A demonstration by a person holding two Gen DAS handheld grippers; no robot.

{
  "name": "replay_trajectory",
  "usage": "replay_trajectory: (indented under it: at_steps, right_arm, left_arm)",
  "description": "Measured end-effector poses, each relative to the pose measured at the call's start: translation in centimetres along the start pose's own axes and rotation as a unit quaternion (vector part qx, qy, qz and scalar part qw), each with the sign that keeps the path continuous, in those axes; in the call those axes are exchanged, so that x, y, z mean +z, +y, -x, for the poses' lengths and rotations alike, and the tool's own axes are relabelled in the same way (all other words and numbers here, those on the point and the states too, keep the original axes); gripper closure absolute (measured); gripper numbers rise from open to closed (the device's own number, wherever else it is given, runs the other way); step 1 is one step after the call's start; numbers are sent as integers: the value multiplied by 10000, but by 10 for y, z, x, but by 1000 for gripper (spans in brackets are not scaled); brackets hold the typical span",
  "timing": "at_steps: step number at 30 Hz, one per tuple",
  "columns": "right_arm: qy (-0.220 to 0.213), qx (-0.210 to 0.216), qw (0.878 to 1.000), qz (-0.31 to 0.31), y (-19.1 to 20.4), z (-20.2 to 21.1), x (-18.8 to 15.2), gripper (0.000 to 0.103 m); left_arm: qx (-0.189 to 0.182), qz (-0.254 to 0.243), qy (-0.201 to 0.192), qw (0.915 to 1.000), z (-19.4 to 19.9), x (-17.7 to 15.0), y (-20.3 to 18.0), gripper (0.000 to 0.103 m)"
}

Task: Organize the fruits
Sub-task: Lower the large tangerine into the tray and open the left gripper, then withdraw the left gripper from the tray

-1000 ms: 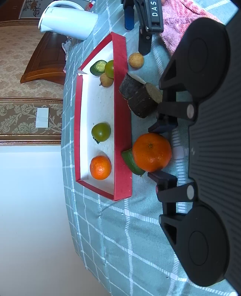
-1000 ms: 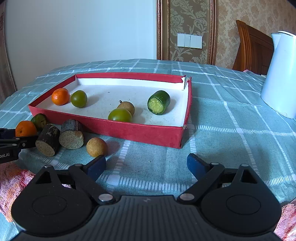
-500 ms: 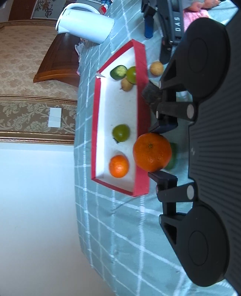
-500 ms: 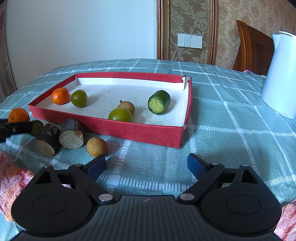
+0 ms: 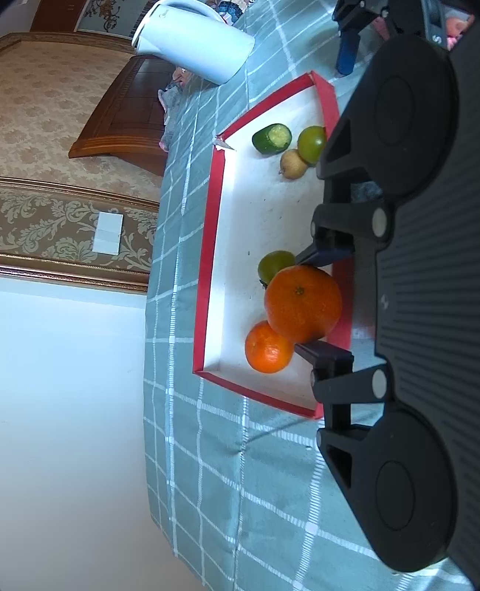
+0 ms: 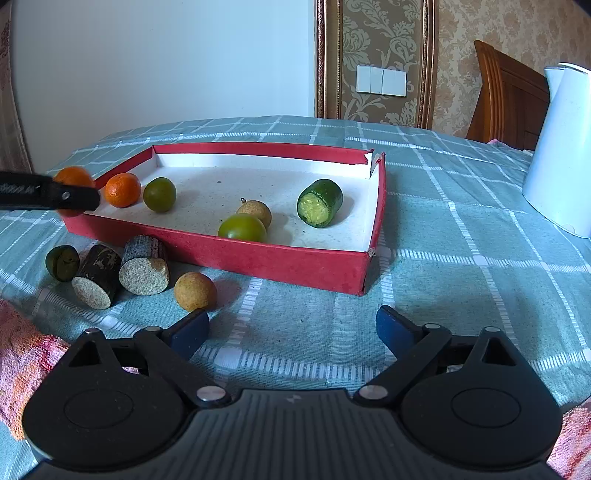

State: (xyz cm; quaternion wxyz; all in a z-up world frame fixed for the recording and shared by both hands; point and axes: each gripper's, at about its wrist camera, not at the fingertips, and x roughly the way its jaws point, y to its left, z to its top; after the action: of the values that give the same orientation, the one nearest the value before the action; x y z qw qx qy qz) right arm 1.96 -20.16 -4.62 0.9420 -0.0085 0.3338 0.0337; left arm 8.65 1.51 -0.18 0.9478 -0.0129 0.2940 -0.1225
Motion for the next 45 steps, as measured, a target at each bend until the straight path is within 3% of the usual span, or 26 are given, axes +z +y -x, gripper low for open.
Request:
replay_trajectory:
  at_steps: [16, 32, 34, 36, 43, 45]
  right_arm:
    - [3, -2, 10000, 5, 0, 0, 0, 5]
    - [12, 10, 10000, 24, 2, -1, 0, 3]
    - [12, 9, 10000, 23, 2, -1, 0, 3]
    - [12, 9, 10000, 23, 2, -1, 0, 2]
    - [15, 17, 10000, 29, 2, -2, 0, 2]
    - [16, 15, 10000, 31, 2, -2, 0, 2]
  left_arm:
    - [-116, 134, 624, 9979, -51, 14, 5, 63]
    - [99, -82, 602, 9981, -60, 11, 5, 63]
    - [96, -112, 595, 9981, -56, 12, 4, 55]
    - [176, -132, 510, 9985, -50, 11, 4, 36]
    - [245, -136, 211, 9994, -16, 4, 6, 32]
    - [334, -188, 54, 9993, 0, -2, 5, 20]
